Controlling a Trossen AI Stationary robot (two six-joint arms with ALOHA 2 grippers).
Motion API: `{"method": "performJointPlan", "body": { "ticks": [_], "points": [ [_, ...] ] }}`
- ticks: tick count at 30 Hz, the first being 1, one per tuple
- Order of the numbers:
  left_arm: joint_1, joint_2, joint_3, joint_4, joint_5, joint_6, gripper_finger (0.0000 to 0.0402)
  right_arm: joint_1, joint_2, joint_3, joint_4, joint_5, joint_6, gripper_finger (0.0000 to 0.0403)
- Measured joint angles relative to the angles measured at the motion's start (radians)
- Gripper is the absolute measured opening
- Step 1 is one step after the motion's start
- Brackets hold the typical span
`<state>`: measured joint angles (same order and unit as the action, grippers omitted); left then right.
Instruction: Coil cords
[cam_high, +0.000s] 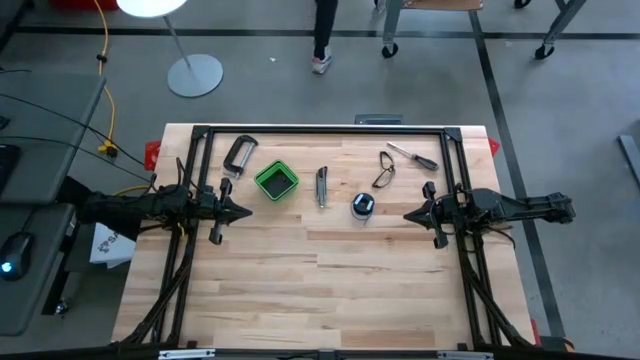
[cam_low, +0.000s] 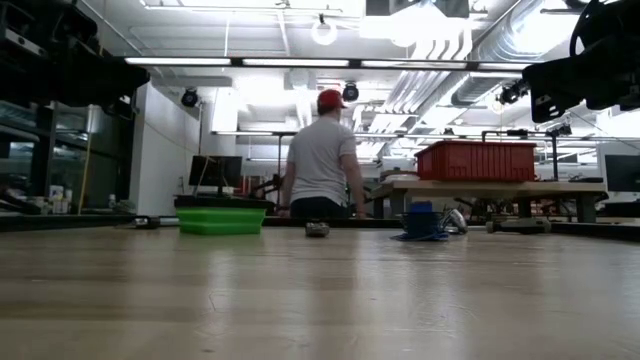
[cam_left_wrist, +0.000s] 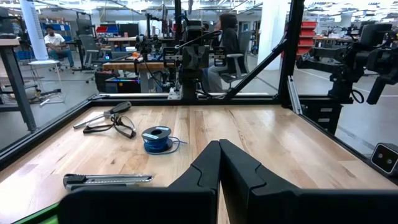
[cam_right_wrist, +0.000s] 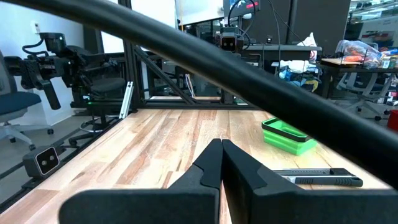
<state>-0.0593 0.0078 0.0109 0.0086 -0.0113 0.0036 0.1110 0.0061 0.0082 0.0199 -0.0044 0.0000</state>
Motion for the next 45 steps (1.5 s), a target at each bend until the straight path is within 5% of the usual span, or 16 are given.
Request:
{"method": "performJointPlan", "body": {
  "ticks": [8, 16, 21, 24, 27, 30, 36, 40, 45],
  "points": [
    [0.0, 0.0, 0.0, 0.0, 0.0, 0.0, 0.0001, 0.0, 0.0, 0.0, 0.0, 0.0, -0.001, 0.0],
    [0.0, 0.0, 0.0, 0.0, 0.0, 0.0, 0.0001, 0.0, 0.001, 0.0, 0.077, 0.0, -0.213, 0.0],
    [0.0, 0.0, 0.0, 0.0, 0.0, 0.0, 0.0001, 0.0, 0.0, 0.008, 0.541, 0.026, 0.17, 0.0],
    [0.0, 0.0, 0.0, 0.0, 0.0, 0.0, 0.0001, 0.0, -0.001, 0.051, 0.785, 0.184, 0.443, 0.0],
    [0.0, 0.0, 0.0, 0.0, 0.0, 0.0, 0.0001, 0.0, 0.0, 0.105, 0.88, 0.379, 0.519, 0.0],
    [0.0, 0.0, 0.0, 0.0, 0.0, 0.0, 0.0001, 0.0, 0.023, 0.179, 0.848, 0.405, 0.519, 0.0],
    [0.0, 0.0, 0.0, 0.0, 0.0, 0.0, 0.0001, 0.0, 0.224, 0.373, 0.6, 0.271, 0.497, 0.0],
    [0.0, 0.0, 0.0, 0.0, 0.0, 0.0, 0.0001, 0.0, 0.38, 0.488, 0.36, 0.43, 0.377, 0.0],
    [0.0, 0.0, 0.0, 0.0, 0.0, 0.0, 0.0001, 0.0, 0.521, 0.578, 0.286, 0.565, 0.342, 0.0]
  ]
}}
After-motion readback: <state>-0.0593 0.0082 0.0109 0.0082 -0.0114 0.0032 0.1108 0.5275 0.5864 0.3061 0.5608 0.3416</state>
